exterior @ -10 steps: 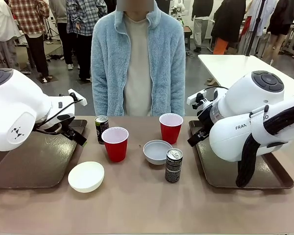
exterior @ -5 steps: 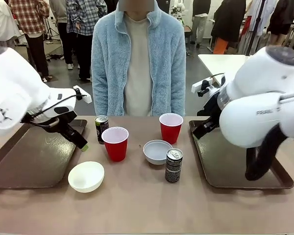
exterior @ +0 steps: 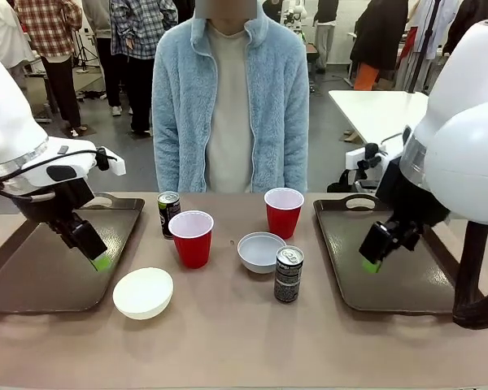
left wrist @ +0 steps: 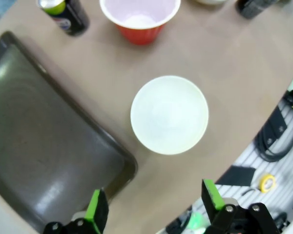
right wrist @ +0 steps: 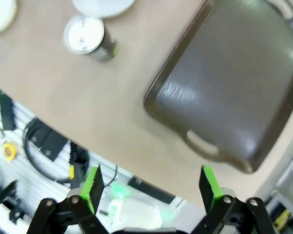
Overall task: Prepare tableware on both trays.
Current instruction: Pick up a Picnic Bowl from the table and place it on a Handle tray.
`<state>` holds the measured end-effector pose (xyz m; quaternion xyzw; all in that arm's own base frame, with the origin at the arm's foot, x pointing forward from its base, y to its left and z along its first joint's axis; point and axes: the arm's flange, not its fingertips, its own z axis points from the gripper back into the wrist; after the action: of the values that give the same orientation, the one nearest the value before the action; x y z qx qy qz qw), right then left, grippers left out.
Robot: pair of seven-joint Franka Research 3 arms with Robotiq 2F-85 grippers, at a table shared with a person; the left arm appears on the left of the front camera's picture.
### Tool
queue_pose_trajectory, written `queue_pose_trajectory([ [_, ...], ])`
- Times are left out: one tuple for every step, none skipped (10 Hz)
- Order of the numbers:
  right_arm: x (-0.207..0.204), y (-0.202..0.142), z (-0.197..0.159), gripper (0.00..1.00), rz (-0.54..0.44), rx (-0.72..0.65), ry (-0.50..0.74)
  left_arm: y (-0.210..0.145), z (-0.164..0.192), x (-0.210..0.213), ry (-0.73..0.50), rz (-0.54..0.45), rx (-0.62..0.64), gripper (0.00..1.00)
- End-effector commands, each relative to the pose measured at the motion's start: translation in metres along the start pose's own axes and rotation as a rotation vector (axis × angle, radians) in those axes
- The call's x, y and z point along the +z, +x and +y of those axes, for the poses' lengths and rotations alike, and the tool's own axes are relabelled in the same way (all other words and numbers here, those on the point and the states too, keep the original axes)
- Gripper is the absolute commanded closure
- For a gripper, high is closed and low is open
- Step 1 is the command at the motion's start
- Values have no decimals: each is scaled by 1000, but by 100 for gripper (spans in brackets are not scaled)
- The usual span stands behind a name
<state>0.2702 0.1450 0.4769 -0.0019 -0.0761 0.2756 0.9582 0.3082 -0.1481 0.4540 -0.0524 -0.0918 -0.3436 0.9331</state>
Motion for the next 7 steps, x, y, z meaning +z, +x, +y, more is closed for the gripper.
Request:
queue_pose_trajectory([
  [-75, -69, 7, 0, 6, 17, -69, 4, 0, -4, -4, -8, -15, 0],
  [0, 0, 0, 0, 0, 0, 0, 4, 0, -4, -4, -8, -15, 0],
  [0, 0, 0, 0, 0, 0, 0, 4, 0, -4, -4, -8, -15, 0],
  [0, 0, 0, 0, 0, 0, 0, 4, 0, -4, -4, -8, -15, 0],
  [-2, -2, 3, 0, 21, 7, -9, 0, 0, -1, 3, 4, -3, 0],
  [0, -8, -18, 0, -43, -33, 199, -5, 16, 5, -145, -67, 27, 0],
  [5, -25, -44, 0, -125, -101, 387, -16, 38, 17, -302, -152, 69, 0],
])
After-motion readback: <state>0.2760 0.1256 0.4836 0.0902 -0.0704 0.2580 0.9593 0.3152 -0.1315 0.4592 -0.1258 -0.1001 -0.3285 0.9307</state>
